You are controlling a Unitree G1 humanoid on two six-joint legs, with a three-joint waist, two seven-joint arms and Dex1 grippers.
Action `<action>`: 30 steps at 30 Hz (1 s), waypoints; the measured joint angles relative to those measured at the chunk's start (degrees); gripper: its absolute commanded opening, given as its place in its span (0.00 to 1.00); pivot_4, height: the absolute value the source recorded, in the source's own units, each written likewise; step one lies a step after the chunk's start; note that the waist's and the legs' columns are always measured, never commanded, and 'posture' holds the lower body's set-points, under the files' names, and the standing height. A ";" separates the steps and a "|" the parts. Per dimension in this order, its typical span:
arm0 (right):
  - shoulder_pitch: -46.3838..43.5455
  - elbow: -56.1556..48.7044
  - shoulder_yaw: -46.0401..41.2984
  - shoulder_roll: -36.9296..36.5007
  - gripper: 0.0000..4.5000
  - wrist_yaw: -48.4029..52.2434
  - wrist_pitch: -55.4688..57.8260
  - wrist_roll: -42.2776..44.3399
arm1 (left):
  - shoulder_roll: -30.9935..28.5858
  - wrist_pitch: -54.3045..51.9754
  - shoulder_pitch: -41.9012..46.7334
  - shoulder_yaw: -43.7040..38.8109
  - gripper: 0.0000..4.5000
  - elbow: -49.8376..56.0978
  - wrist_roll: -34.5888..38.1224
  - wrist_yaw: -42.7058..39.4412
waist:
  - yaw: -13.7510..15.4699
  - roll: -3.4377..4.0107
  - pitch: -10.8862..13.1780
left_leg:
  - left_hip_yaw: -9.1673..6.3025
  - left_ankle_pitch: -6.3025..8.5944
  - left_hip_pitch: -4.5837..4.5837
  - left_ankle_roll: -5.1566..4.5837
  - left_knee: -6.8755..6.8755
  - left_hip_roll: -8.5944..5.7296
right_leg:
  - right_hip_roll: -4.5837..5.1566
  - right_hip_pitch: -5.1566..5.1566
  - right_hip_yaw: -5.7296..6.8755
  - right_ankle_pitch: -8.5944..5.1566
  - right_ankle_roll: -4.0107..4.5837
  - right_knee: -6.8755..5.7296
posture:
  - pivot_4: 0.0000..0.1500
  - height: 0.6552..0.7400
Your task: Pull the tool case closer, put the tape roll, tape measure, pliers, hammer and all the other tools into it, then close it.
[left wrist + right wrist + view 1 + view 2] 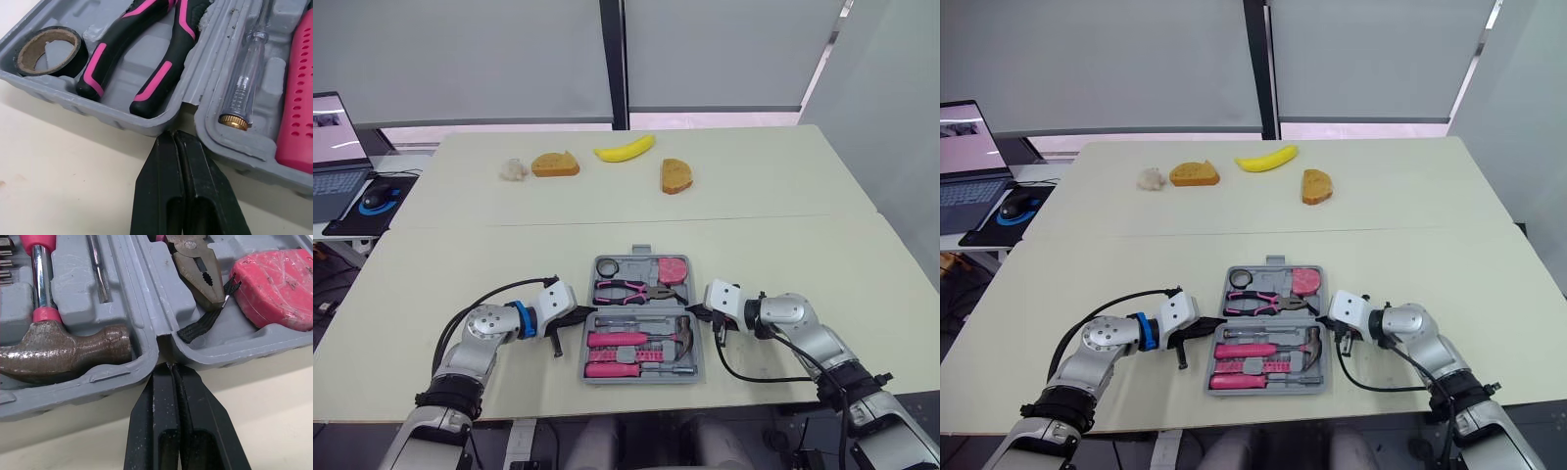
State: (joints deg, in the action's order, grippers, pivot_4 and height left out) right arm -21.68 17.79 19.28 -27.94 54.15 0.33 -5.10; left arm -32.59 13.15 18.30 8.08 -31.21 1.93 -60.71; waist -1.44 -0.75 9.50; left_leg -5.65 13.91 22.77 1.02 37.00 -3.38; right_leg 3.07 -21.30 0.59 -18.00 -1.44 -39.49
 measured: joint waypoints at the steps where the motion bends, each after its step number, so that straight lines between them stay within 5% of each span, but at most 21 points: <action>1: -0.01 0.00 -0.01 0.09 0.00 0.03 0.01 -0.07 | 0.03 -0.69 -0.46 -0.03 0.00 0.80 0.05 -0.01 | -0.04 0.00 0.00 | 0.00 0.00 0.00 0.00 0.00 0.00 | 0.00 0.00 -0.02 0.00 0.00 0.00 | 1.00 1.00; 12: 1.68 -3.65 -0.32 -1.41 0.00 1.44 2.20 -0.34 | -0.41 -7.20 -5.89 0.58 0.00 11.32 0.25 -1.55 | 0.00 0.00 0.00 | -0.01 0.00 0.02 0.00 -0.01 -0.02 | 0.02 -0.01 -0.03 0.00 0.00 0.02 | 1.00 1.00; 30: 7.08 -11.64 -1.15 -3.12 0.00 2.38 7.21 -0.34 | -0.43 -7.17 -6.67 1.25 0.00 12.73 -0.15 -2.52 | 0.01 0.01 -0.01 | 0.00 0.00 0.01 0.00 -0.01 -0.01 | 0.02 0.01 -0.03 0.00 0.00 0.02 | 1.00 1.00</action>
State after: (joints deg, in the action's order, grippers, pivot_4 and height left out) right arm -14.60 6.15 18.13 -31.06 56.52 7.54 -5.45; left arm -33.02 5.99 11.63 9.33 -18.48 1.78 -63.22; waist -1.43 -0.75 9.49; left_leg -5.66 13.92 22.78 1.01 36.99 -3.39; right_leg 3.09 -21.29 0.56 -18.00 -1.43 -39.47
